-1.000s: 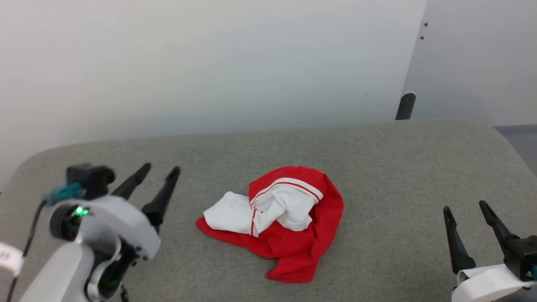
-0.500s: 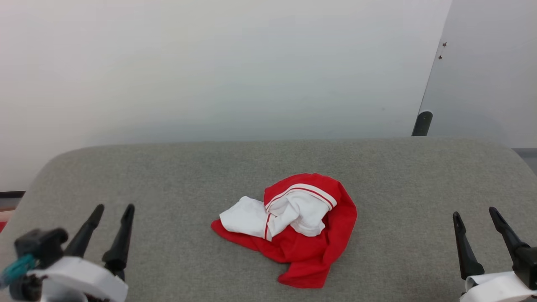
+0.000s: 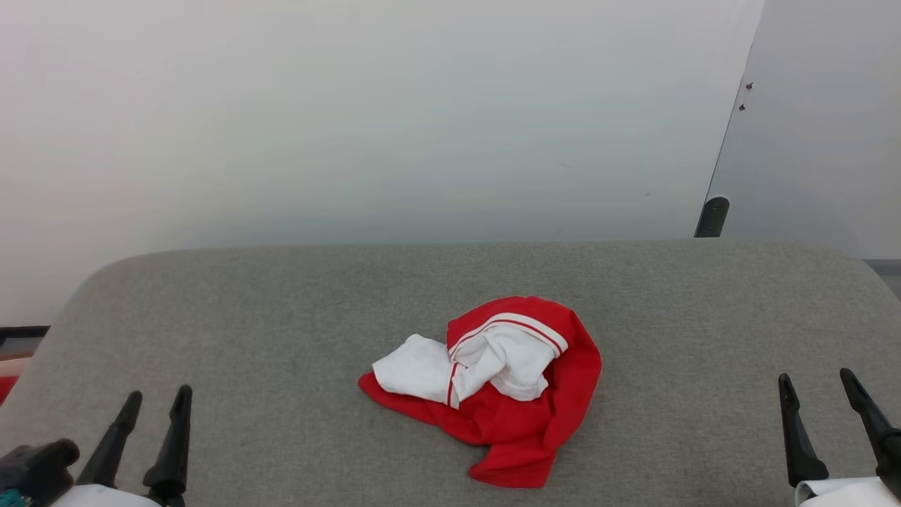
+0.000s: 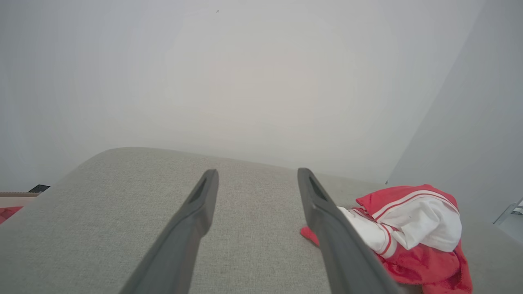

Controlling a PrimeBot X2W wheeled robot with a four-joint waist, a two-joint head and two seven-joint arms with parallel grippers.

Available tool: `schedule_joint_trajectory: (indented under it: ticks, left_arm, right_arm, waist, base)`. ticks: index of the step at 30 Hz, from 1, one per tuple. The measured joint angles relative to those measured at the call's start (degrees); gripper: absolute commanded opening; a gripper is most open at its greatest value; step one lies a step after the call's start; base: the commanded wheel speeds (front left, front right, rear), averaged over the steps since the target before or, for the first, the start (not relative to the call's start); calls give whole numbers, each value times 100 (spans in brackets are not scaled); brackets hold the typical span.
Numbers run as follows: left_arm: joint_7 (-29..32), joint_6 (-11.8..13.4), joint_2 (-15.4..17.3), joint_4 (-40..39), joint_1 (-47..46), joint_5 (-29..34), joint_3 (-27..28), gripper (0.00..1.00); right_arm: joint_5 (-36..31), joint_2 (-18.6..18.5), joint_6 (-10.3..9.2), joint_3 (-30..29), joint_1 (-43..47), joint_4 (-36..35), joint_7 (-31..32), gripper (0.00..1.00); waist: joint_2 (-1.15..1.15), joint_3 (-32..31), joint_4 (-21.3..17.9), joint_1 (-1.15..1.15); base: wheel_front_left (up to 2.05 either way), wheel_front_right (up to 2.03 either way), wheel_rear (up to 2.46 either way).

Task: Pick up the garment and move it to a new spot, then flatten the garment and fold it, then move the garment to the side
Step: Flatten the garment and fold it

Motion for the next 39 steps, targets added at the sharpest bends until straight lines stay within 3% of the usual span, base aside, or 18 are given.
schedule_joint_trajectory:
  ticks: [9,13,20,27,39]
  left_arm:
    - [-21,-21,-74,-71,53,-34,94,100]
    - [272,-13,-75,-136,-53,-154,42,100]
    - [1304,-51,104,-270,-845,-353,-253,100]
    - [2705,-30,256,-221,-1862,-584,-668,100]
    - [4609,153,113,523,-3021,-899,-1345,100]
  right_arm:
    - [-15,32,0,-11,1,-74,42,100]
    - [-5,20,0,12,-8,-52,41,100]
    - [66,8,0,140,-148,-55,122,100]
    - [130,12,0,288,-310,-170,220,100]
    - [174,164,0,389,-506,-309,233,100]
  waist:
    - [0,27,10,0]
    - [0,63,19,0]
    - [0,224,-21,0]
    - [0,461,-176,0]
    - [0,1032,-566,0]
  base:
    - [0,0,0]
    - [0,0,0]
    - [0,0,0]
    - [0,0,0]
    - [0,0,0]
